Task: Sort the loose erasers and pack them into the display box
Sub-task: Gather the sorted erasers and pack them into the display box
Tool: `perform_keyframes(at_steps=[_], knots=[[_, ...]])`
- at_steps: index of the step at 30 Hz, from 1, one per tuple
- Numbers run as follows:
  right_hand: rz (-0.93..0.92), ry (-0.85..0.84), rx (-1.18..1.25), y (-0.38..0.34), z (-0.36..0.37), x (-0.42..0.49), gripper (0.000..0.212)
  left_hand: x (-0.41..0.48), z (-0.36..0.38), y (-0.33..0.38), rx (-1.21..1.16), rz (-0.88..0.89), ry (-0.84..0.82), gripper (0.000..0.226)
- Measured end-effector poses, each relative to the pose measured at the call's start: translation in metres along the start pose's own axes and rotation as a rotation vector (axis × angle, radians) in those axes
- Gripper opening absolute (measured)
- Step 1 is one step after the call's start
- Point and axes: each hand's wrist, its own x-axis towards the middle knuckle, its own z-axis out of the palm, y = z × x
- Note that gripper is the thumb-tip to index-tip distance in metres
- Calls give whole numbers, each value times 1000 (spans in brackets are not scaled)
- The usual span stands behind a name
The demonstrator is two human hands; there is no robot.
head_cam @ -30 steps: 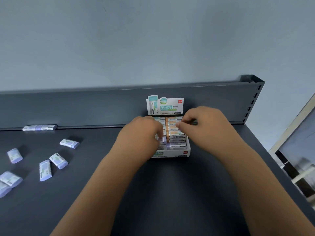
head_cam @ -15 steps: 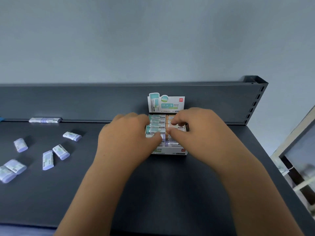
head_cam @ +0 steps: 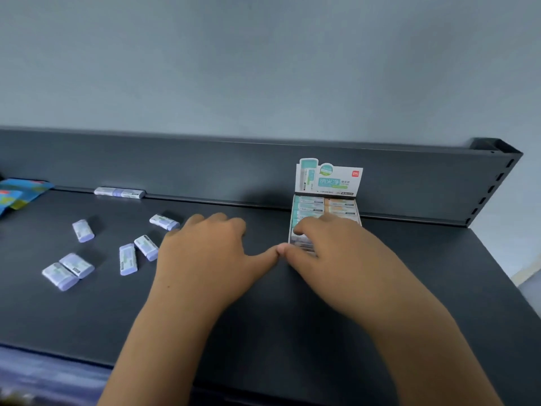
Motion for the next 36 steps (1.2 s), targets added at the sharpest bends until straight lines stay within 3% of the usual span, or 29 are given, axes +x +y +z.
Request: perform_keyframes(at_steps=[10,19,28,36], knots=[[70,87,49,-98,41,22,47,19,0,-111,1,128,-29,78],[12,74,87,-164,74,40,42,16,6,-191,10,101,-29,71],[18,31,39,-201,80,64,38,29,4,-254,-122,10,-102,64],[107,36,-14,-247,104,97,32,59,18,-323,-260,103,-194,49]])
